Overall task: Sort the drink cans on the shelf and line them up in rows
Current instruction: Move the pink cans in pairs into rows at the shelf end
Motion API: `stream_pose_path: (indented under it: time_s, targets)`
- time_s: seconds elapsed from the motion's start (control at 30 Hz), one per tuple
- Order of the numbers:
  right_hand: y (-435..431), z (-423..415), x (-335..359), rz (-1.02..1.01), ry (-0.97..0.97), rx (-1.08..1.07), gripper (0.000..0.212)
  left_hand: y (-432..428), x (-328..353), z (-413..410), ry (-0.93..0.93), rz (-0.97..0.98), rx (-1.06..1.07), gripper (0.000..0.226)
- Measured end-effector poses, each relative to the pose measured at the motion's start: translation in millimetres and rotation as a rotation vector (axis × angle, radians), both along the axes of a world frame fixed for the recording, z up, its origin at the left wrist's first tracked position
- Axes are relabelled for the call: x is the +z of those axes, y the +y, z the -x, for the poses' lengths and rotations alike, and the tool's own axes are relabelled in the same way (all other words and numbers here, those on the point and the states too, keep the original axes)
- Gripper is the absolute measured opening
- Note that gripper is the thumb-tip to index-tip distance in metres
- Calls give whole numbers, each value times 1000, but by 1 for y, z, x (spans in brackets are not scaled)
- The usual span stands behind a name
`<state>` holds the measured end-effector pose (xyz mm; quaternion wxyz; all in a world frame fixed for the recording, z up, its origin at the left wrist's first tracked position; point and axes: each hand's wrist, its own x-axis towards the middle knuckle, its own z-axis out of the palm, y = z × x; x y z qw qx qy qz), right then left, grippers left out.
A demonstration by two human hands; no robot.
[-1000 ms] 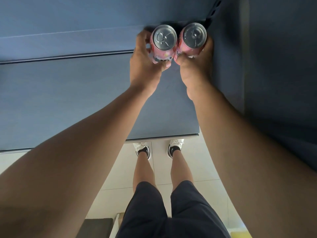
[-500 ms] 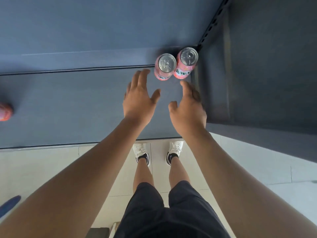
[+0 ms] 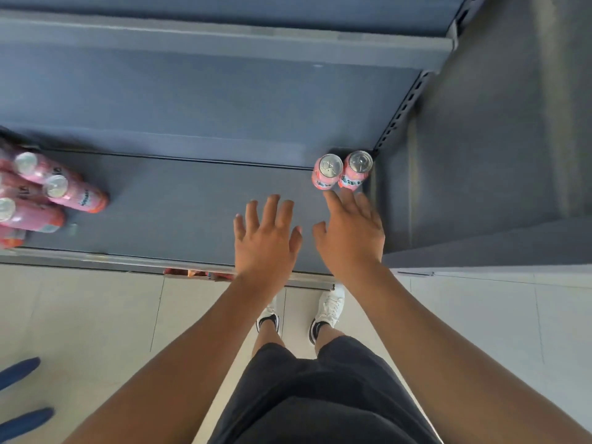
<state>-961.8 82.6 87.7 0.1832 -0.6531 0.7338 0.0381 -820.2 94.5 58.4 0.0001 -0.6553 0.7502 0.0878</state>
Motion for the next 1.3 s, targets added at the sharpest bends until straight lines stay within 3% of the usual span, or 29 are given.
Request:
stream_pose_path:
  time_s: [0.53, 0.97, 1.3]
  targets:
    - [11, -93, 82, 101, -15, 315, 61, 60, 83, -79, -34, -5, 422, 53]
    - [101, -315, 98, 123, -47, 563, 61, 176, 105, -287, -28, 40, 668, 52]
    - [121, -470, 121, 279, -121, 797, 50, 224, 121, -415, -5, 116, 889, 52]
